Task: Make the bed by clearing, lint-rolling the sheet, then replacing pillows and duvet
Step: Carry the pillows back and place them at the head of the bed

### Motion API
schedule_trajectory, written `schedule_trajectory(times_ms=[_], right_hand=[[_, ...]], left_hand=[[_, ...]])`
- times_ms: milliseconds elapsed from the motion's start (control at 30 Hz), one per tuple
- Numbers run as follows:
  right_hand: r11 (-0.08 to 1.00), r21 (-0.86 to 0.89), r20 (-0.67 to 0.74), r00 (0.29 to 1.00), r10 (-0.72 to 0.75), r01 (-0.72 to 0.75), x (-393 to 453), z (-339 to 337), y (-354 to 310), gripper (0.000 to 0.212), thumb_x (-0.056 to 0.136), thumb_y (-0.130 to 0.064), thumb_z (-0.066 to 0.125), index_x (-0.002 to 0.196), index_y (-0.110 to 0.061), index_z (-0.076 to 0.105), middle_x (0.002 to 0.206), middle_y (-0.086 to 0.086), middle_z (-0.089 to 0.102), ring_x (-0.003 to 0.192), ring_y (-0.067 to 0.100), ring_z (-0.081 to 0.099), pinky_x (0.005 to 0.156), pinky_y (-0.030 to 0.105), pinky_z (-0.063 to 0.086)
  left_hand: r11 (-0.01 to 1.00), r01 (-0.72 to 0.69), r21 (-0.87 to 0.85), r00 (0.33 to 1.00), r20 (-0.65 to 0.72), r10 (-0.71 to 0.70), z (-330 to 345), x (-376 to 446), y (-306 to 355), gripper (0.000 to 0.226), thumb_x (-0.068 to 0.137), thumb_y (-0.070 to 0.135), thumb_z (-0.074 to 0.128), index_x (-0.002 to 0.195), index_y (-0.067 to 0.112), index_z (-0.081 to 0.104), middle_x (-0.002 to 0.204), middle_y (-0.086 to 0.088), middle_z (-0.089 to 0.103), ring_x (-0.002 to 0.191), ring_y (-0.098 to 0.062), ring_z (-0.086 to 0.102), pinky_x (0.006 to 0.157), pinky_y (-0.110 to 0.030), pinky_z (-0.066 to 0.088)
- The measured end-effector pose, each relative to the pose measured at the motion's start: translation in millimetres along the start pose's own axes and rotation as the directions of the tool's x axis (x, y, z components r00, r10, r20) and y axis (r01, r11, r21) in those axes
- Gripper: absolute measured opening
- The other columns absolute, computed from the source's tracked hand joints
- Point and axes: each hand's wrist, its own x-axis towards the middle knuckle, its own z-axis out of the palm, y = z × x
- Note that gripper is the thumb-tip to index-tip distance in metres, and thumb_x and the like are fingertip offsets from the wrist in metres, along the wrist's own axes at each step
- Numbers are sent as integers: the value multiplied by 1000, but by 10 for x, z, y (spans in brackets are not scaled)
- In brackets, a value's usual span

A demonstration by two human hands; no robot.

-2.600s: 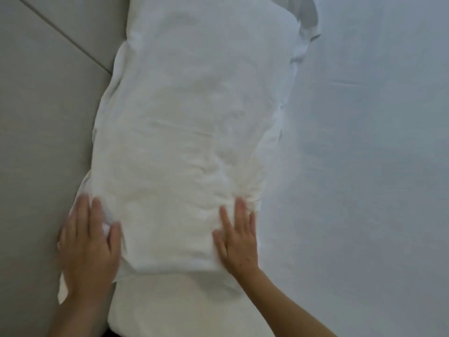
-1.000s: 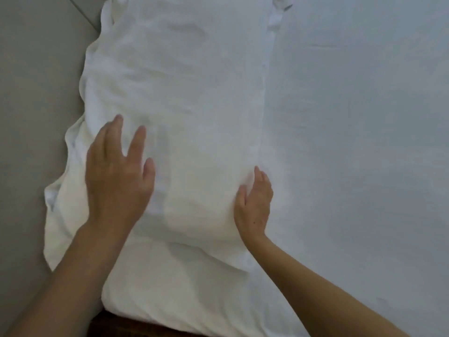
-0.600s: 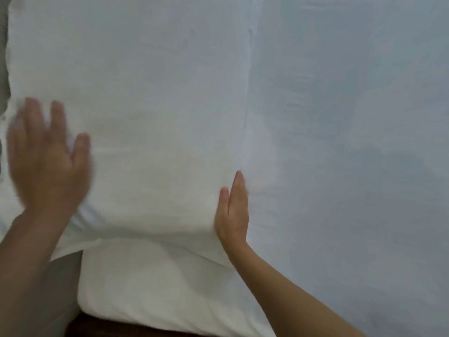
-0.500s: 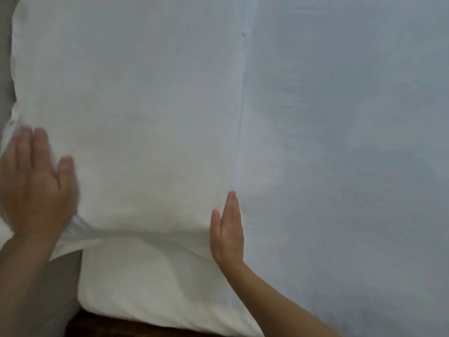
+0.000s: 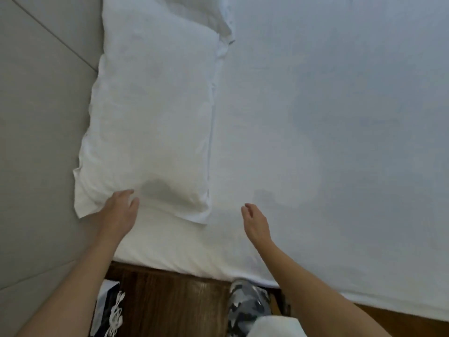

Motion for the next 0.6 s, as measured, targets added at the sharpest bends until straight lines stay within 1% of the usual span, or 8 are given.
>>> schedule_trajectory(times_ms=[100,200,300,433,500,600], right_hand=[[1000,12,-49,999,-8,9,-450,-619,120,38,102,-32,40,129,-10,55,128,10,60,116,24,55,89,28,38],[999,-9,-85,995,-47,46,-887,-1178,264,37,100,-33,43,129,-11,55,127,8,61,115,24,56,93,32,41],[993,-52,-93,990,-107,103,-1322,-1636,496,38,97,-33,51,129,-13,56,123,7,64,113,23,58,96,35,44],[989,-8,-103,984,-149,149,-1883,-2094,960,41,92,-35,61,128,-17,56,116,1,65,104,16,61,93,33,48],[984,45,-150,975,-162,171,-2164,-2234,1224,42,89,-36,64,126,-18,56,114,-1,66,101,13,62,92,32,49],[975,112,-234,959,-163,193,-2603,-2323,1621,42,89,-34,66,127,-19,57,112,-4,63,100,11,62,91,29,49]], left_hand=[[996,-83,-34,994,64,85,-59,-520,518,37,98,21,51,132,6,56,133,-19,55,118,-36,54,99,-45,43],[983,-166,-75,984,54,170,-74,-1079,1131,37,98,22,50,133,10,56,133,-14,56,118,-31,56,96,-40,44],[950,-233,-206,966,65,251,37,-1663,1693,35,98,20,51,130,9,57,129,-12,60,113,-28,59,93,-35,43],[864,-307,-399,918,114,379,304,-2517,2188,31,97,18,54,126,11,60,121,-7,64,103,-22,62,90,-32,45],[794,-351,-497,883,107,458,436,-2917,2347,28,97,16,55,123,12,62,117,-4,66,101,-20,63,90,-33,48],[725,-408,-555,828,110,550,639,-3416,2419,27,97,17,55,123,14,62,119,2,66,98,-14,62,92,-34,49]])
